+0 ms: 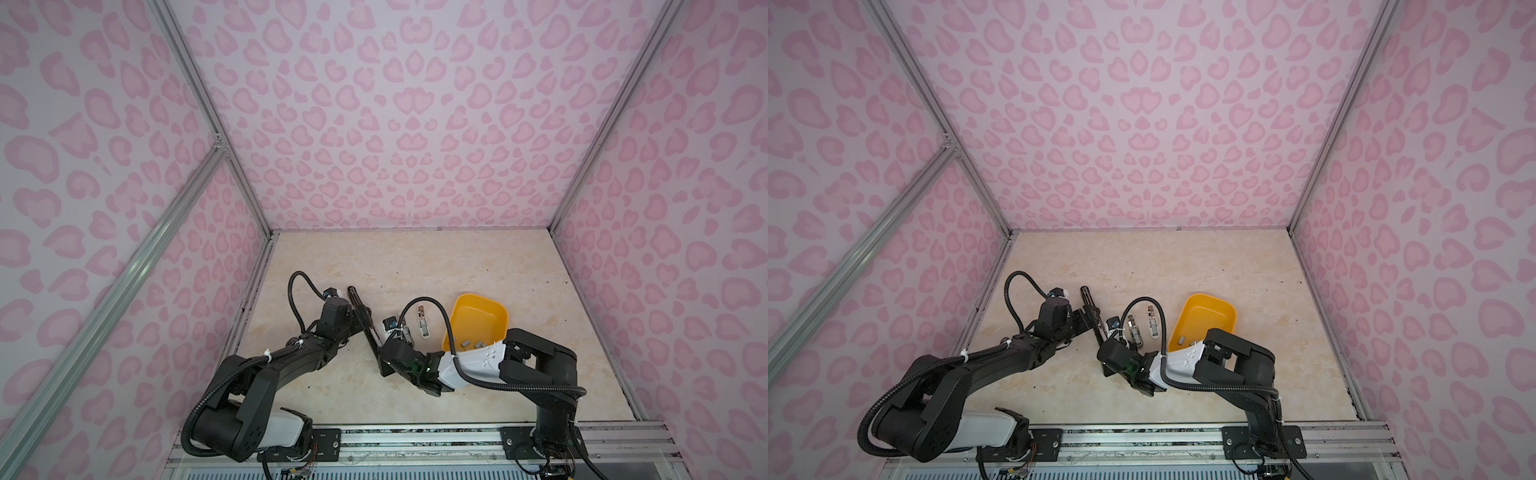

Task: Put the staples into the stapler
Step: 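Grasp the black stapler's raised top with the left gripper while right holds base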

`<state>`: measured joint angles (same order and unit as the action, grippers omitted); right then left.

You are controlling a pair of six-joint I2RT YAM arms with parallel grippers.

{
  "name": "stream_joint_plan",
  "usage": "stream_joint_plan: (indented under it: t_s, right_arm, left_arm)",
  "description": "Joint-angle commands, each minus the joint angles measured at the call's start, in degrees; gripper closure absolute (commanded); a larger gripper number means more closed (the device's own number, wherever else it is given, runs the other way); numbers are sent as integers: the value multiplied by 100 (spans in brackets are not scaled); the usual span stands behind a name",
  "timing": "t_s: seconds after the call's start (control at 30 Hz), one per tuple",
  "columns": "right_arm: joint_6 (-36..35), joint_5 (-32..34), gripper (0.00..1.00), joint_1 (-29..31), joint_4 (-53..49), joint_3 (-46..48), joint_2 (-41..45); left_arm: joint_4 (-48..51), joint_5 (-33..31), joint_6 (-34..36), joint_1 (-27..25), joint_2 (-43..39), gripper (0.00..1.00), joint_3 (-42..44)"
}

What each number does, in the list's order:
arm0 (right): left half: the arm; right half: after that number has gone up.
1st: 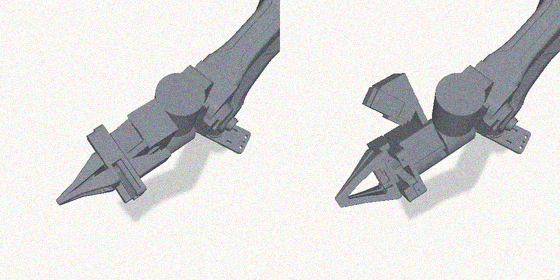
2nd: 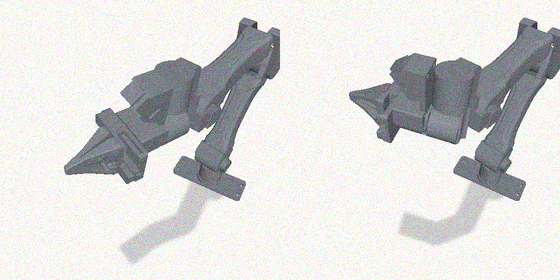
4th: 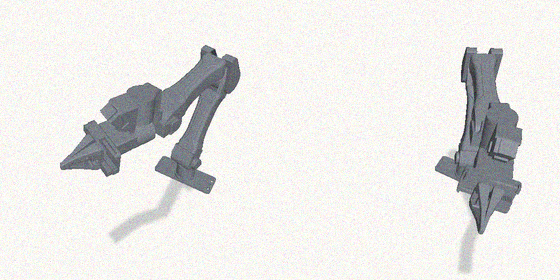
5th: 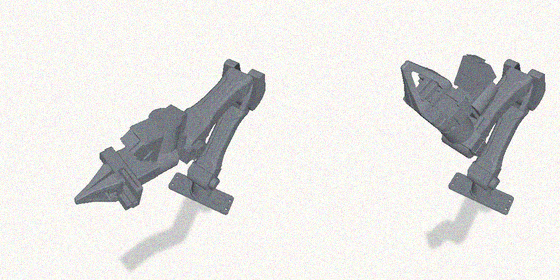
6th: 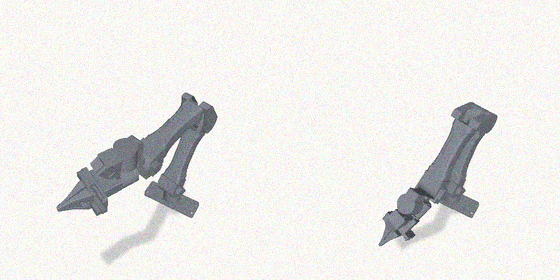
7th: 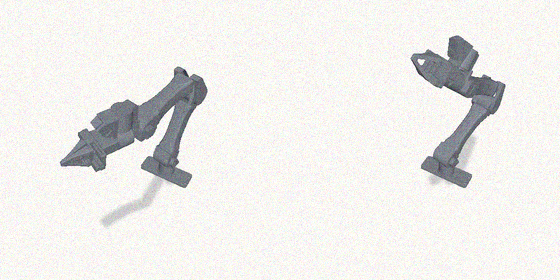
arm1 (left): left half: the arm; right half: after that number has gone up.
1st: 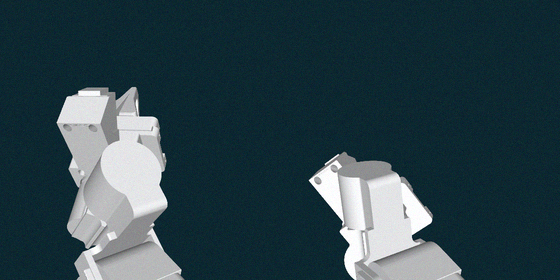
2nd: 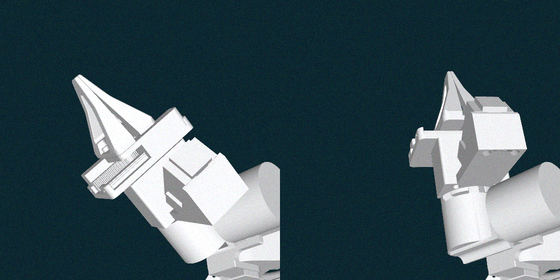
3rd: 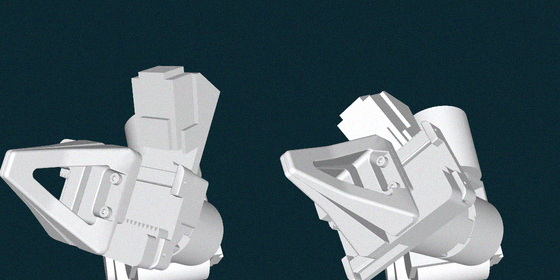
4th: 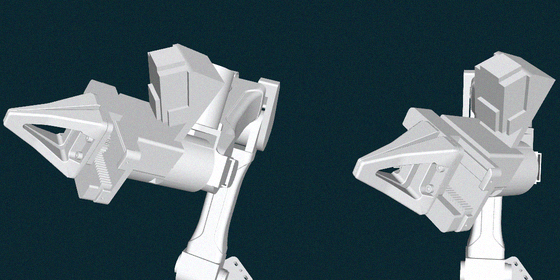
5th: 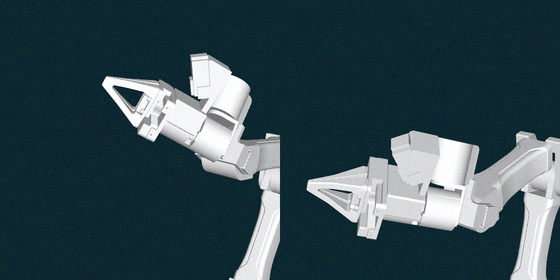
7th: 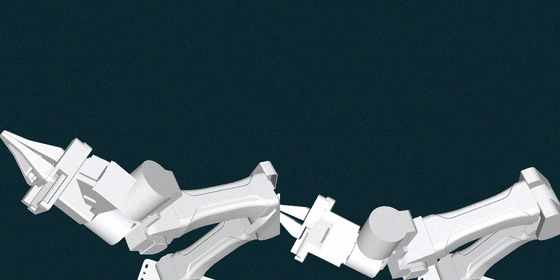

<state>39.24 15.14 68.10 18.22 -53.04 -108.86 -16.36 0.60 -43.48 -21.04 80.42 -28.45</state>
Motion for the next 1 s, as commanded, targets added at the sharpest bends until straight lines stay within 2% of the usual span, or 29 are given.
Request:
stream_joint_plan:
  t_s: [0.0, 0.23, 0.67, 0.8, 0.97]
  right_arm:
    - [14, -66, 99, 50, -250, -5, -6]
    - [4, -46, 99, 96, -255, -5, 5]
    - [-135, -4, 99, 210, -162, 36, 5]
    - [-193, 185, 100, 282, -261, -10, -38]
    - [-230, 339, 100, 290, -234, -3, -76]
  left_arm:
    - [-487, 228, -174, 116, 286, 10, -87]
    - [-1134, 1190, -471, 493, 1299, 12, -311]
    - [-1944, 1862, -648, 919, 2417, 15, -635]
    - [-2177, 1856, -465, 1072, 2326, 18, -579]
    - [-2326, 1593, -60, 1080, 1689, 21, -267]
